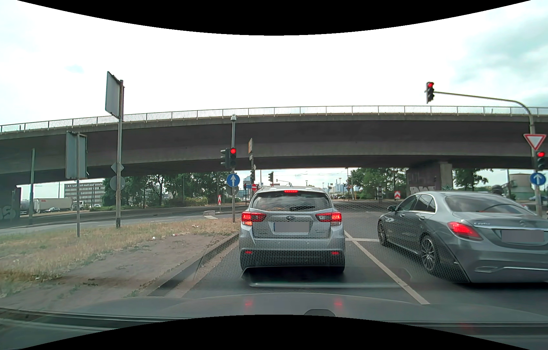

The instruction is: Follow the waypoints while adhering to traffic rules and regulations

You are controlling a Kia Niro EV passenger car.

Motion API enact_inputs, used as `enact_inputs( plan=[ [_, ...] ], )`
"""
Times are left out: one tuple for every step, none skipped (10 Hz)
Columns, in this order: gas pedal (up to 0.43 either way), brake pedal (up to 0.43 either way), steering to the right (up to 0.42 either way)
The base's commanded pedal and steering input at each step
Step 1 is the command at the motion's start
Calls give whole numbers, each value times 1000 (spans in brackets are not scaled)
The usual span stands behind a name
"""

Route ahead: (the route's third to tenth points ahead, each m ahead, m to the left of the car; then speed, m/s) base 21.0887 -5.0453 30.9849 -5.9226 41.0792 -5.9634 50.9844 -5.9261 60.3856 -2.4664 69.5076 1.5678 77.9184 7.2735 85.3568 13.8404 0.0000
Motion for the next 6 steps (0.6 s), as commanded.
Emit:
enact_inputs(
  plan=[
    [0, 256, -4],
    [0, 256, -4],
    [0, 256, -4],
    [0, 256, -3],
    [0, 262, -3],
    [0, 256, -4]
  ],
)
